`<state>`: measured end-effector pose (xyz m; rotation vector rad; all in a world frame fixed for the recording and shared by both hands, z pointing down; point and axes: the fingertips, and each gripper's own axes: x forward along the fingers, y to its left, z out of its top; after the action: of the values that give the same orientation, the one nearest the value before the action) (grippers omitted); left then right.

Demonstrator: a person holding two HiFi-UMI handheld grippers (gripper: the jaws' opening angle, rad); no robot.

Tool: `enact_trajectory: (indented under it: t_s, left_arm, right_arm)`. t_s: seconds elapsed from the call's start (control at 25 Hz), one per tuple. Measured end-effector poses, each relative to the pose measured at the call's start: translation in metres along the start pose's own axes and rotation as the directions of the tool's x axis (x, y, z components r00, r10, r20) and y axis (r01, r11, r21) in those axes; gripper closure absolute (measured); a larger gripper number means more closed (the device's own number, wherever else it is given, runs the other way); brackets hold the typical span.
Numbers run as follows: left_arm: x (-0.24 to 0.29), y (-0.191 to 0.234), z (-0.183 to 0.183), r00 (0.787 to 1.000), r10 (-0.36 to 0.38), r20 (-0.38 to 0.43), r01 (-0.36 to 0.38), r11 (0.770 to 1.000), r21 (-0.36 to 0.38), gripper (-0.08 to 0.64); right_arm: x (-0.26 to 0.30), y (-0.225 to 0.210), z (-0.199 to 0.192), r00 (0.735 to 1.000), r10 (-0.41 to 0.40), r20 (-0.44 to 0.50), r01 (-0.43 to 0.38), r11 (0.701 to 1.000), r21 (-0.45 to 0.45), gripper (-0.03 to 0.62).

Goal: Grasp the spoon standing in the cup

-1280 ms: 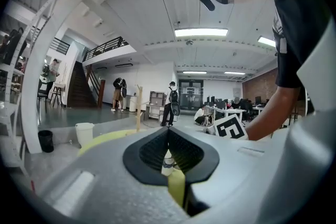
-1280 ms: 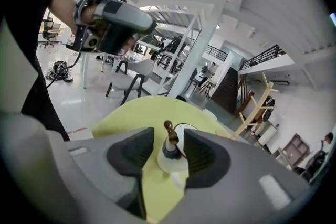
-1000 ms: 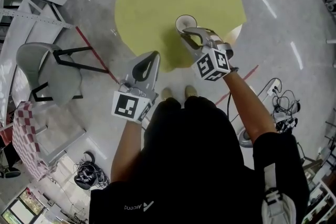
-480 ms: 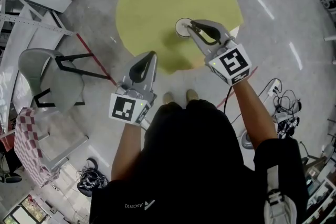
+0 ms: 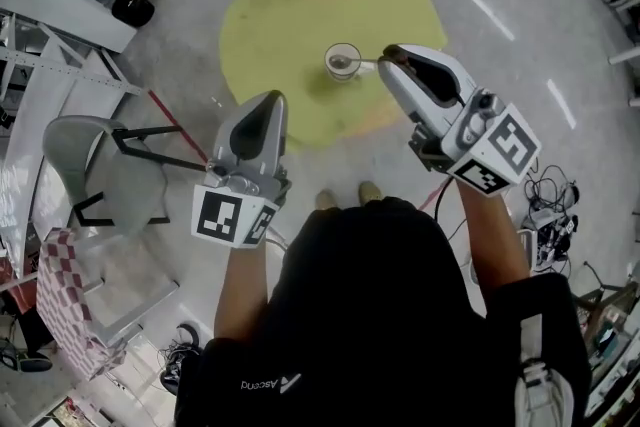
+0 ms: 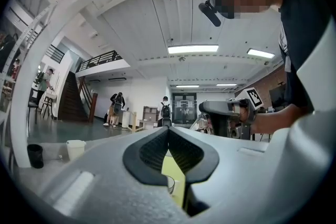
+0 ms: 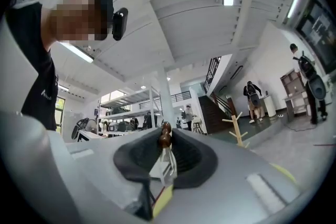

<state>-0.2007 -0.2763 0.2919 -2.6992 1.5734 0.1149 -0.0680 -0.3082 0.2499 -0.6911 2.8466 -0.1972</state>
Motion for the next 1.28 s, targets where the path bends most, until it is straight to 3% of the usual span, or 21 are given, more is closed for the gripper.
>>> enact_trajectory:
  t_s: [0.32,0.56,1.28]
  left_arm:
    - [-0.001,-0.02,0.034,0.998,-0.046,0.041,0.045,0.998,0.04,0.551]
    - [-0.004,-0.023,0.026,0.999,-0.05,0.022,0.049,0.998,0.031,0.551]
    - [-0.003,-0.038,0.02,0.998,-0.062,0.011,0.061,0.998,0.019,0.551]
  right_arm:
    - [-0.034,0.02,0.013,0.998,0.003,0.059,-0.007,0.998,0.067,0.538]
    - [-0.041,0.015,0.001,0.999,-0.025,0.036,0.022,0.996,0.092,0.538]
    - [-0.042,0.019,0.002,1.0,-0.004,0.023,0.002,0.995,0.096,0.54]
